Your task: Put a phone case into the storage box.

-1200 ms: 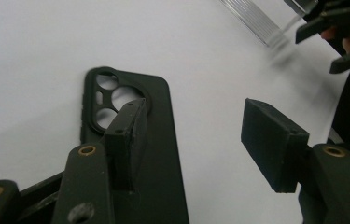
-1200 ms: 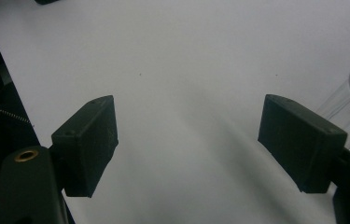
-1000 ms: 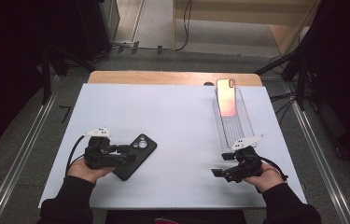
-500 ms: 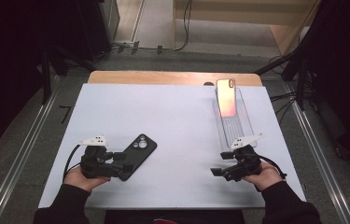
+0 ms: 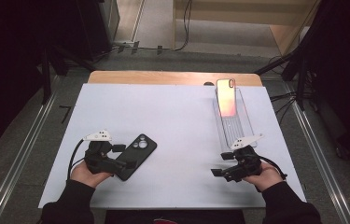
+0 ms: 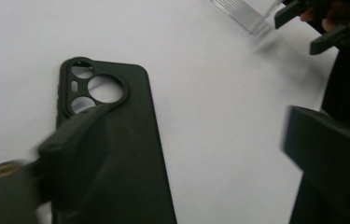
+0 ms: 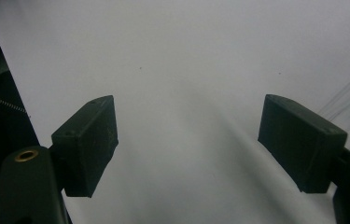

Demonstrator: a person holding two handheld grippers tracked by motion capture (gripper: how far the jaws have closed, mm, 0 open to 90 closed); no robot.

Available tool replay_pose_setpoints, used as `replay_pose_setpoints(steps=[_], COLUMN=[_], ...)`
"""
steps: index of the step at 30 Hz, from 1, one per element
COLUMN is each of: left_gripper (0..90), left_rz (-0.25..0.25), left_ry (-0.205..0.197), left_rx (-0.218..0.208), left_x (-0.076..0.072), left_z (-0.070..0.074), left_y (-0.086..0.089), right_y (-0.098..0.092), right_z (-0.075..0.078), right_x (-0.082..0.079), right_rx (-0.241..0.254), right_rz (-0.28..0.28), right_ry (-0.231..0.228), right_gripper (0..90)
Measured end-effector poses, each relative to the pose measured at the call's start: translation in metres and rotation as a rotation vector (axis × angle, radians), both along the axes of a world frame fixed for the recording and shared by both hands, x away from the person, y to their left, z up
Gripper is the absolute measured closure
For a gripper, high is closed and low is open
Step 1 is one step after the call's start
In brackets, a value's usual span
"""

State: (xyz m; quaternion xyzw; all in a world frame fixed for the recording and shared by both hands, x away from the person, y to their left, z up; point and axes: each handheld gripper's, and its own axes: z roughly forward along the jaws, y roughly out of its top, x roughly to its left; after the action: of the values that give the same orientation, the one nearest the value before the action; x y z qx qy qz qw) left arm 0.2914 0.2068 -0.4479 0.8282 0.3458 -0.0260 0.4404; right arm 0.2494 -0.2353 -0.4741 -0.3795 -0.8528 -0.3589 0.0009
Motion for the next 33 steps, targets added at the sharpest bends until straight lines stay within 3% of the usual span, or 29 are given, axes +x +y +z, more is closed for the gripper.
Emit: replay_pose_setpoints(steps=[3, 10, 17, 21, 24, 28, 31, 33], left_gripper=[0.0, 1.9, 3.8, 4.0, 7.4, 7.4, 7.4, 7.1], left_rz=[-0.008, 0.039, 0.071, 0.085, 0.062, 0.069, 0.080, 0.060], left_ry=[0.014, -0.004, -0.001, -0.015, -0.013, -0.018, -0.017, -0.034], left_rx=[0.008, 0.125, 0.158, 0.204, 0.233, 0.282, 0.334, 0.372], left_x=[0.006, 0.018, 0.027, 0.028, 0.027, 0.028, 0.030, 0.030], left_z=[-0.002, -0.012, -0.019, -0.024, -0.029, -0.036, -0.041, -0.045], left_y=[-0.005, -0.014, -0.013, -0.018, -0.021, -0.025, -0.028, -0.030], right_y=[0.000, -0.002, -0.004, -0.003, -0.003, -0.003, -0.003, -0.003], right_z=[0.000, -0.001, -0.001, -0.001, -0.002, -0.002, -0.002, -0.002], right_x=[-0.001, -0.002, -0.004, -0.004, -0.003, -0.003, -0.003, -0.003], right_rx=[-0.001, -0.005, -0.010, -0.014, -0.014, -0.013, -0.015, -0.017], right_rz=[-0.004, -0.010, -0.016, -0.016, -0.015, -0.014, -0.016, -0.019], right_ry=[0.001, 0.000, 0.003, 0.003, 0.003, 0.001, 0.003, 0.003], right_gripper=[18.0, 18.0, 18.0, 18.0, 18.0, 18.0, 18.0, 18.0])
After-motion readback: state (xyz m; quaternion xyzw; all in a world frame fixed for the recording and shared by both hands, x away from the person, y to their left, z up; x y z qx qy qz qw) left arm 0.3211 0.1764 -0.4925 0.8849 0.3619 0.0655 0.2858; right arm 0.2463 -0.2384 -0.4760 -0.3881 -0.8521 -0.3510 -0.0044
